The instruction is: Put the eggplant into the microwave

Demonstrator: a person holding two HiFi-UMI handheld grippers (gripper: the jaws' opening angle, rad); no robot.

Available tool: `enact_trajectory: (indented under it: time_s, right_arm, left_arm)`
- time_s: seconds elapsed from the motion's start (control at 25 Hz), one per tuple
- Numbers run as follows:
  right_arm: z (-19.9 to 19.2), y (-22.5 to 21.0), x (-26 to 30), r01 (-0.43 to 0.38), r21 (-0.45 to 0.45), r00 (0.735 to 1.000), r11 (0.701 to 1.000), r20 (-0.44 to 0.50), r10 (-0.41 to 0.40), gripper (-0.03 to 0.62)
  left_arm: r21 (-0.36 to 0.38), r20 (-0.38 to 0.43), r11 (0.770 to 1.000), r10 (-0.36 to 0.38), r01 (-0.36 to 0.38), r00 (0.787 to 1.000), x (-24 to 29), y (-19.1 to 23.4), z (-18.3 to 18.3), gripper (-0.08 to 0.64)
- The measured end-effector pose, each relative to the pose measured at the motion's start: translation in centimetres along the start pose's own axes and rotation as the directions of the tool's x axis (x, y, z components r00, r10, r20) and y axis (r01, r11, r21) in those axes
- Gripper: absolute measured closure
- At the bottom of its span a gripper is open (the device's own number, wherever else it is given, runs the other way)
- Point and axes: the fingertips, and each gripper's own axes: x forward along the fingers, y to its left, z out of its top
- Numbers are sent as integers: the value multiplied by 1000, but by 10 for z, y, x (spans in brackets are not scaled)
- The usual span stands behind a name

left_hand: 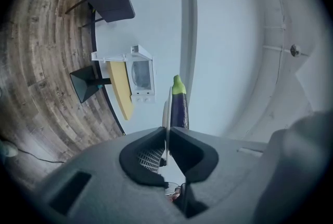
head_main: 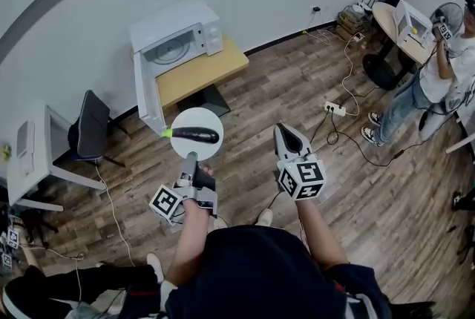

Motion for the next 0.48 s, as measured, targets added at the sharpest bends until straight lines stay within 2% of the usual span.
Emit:
enact_trajectory:
  time_s: [0.48]
  right_arm:
    - [-13, -49, -3, -54, -7, 998, 999, -34, 54, 580]
  left_arm:
    - [-12, 48, 1000, 11, -10, 999, 15, 11, -50, 532]
